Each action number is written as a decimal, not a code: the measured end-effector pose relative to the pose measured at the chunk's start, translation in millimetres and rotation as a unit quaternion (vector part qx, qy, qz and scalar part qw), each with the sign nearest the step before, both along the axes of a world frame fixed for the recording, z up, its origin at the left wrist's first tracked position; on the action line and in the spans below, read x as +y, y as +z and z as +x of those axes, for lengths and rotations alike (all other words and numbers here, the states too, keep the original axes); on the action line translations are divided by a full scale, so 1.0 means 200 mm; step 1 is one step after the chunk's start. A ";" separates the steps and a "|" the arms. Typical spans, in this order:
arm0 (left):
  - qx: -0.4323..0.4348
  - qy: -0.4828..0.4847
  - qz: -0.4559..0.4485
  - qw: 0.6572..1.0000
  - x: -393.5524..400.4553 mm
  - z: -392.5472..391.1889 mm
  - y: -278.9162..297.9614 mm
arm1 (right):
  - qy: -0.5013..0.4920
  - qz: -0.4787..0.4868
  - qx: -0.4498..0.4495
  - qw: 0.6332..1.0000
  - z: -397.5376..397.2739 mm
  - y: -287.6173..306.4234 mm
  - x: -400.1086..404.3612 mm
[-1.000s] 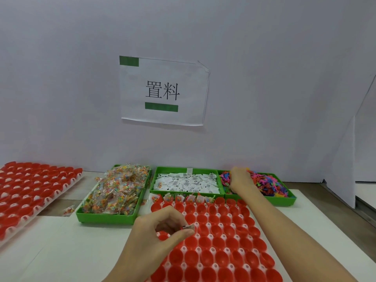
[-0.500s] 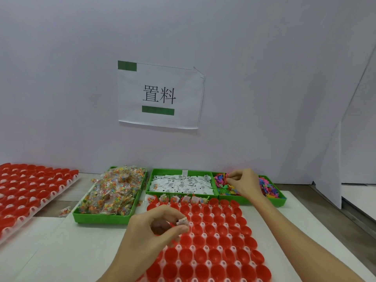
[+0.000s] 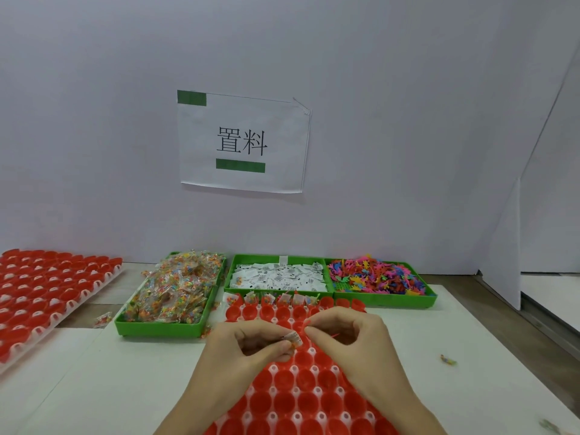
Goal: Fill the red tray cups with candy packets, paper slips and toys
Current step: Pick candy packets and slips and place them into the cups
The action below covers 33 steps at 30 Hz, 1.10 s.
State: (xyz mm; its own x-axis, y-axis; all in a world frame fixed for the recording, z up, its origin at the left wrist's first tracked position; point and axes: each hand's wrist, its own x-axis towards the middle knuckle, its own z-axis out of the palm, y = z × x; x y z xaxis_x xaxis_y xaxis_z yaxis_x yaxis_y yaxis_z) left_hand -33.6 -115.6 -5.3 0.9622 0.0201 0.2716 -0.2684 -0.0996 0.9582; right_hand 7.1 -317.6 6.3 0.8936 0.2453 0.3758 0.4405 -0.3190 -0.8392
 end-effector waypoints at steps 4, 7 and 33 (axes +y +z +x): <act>-0.004 -0.004 0.025 1.000 -0.01 0.00 -0.01 | -0.031 -0.024 -0.039 0.998 -0.04 -0.03 0.02; -0.008 -0.006 0.041 0.999 0.00 0.00 -0.02 | -0.039 -0.015 -0.047 0.998 -0.04 -0.04 0.01; -0.080 0.069 0.165 0.981 -0.09 -0.01 -0.05 | 0.072 -0.014 -0.008 0.997 -0.04 -0.06 -0.06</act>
State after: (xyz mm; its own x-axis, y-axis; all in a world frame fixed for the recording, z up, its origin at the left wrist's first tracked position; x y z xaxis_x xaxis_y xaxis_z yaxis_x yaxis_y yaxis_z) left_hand -35.4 -133.3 -15.3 0.9009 0.0339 0.4328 -0.3747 -0.4427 0.8147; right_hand -1.3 -330.6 -5.6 0.8421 0.3813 0.3814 0.4971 -0.2745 -0.8231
